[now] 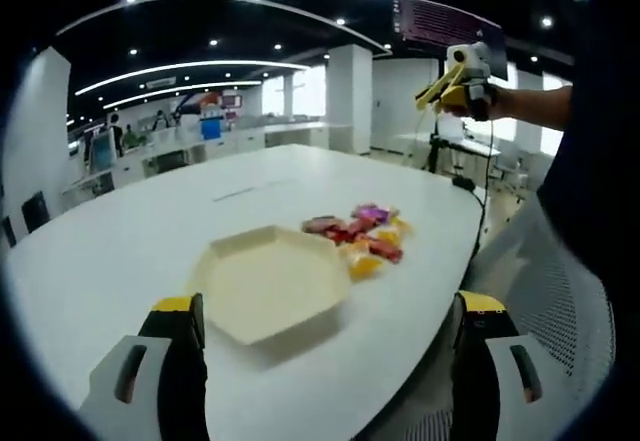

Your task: Place the target food into the container with the food tongs after gripping and lifting it, then release it inside without dropping or visibly crushing the food.

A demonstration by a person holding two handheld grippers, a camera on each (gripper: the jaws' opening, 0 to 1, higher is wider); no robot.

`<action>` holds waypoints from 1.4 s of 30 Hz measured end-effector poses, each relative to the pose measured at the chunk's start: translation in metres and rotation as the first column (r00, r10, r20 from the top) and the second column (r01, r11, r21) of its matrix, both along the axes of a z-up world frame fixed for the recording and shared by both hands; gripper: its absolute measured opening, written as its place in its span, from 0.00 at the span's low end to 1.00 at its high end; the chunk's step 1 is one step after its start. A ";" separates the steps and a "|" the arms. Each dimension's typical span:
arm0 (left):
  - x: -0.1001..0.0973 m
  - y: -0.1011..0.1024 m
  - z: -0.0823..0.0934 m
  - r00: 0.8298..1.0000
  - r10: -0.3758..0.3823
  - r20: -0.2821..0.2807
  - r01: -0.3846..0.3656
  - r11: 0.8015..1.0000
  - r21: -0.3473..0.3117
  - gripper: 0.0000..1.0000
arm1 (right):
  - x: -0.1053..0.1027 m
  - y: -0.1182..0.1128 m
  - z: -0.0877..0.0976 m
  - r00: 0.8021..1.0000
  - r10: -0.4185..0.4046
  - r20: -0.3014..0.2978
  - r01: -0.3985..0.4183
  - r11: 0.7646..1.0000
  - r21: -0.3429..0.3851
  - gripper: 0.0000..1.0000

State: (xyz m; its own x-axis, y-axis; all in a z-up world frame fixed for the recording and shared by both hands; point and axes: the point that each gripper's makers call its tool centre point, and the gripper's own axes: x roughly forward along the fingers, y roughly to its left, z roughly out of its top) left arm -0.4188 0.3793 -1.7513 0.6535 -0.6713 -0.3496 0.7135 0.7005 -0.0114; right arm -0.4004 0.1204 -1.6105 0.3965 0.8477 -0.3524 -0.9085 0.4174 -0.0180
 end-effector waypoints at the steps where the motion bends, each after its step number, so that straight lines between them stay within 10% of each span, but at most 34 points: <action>1: -0.001 0.004 -0.006 1.000 0.020 -0.006 -0.020 1.000 0.008 0.99 | -0.001 -0.001 -0.002 1.000 -0.001 -0.004 0.001 1.000 -0.006 0.26; 3: -0.001 0.018 -0.023 0.989 0.091 -0.114 -0.081 0.993 0.089 0.99 | -0.001 -0.006 -0.008 1.000 -0.001 0.001 0.001 1.000 -0.025 0.26; 6: 0.002 -0.001 0.013 0.995 -0.001 0.096 0.003 1.000 -0.026 0.99 | -0.001 -0.012 -0.012 1.000 -0.006 0.003 0.006 1.000 -0.030 0.26; 9: -0.003 0.009 -0.016 0.998 0.031 -0.062 -0.029 0.999 0.027 0.99 | 0.001 -0.016 -0.016 1.000 -0.010 0.016 0.011 0.999 -0.039 0.27; 12: -0.001 0.007 -0.011 1.000 -0.002 0.007 0.002 1.000 0.013 0.99 | 0.003 -0.017 -0.019 1.000 -0.010 0.020 0.010 0.999 -0.037 0.26; 42: -0.008 -0.007 -0.010 0.998 -0.026 -0.052 0.026 1.000 0.007 0.99 | 0.014 -0.001 -0.087 0.998 -0.044 -0.055 0.035 0.988 -0.149 0.25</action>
State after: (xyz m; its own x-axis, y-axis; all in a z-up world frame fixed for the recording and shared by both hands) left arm -0.4267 0.3719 -1.7615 0.6169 -0.6851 -0.3875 0.7300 0.6820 -0.0436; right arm -0.3861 0.1197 -1.6973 0.4041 0.7686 -0.4960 -0.8926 0.4499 -0.0300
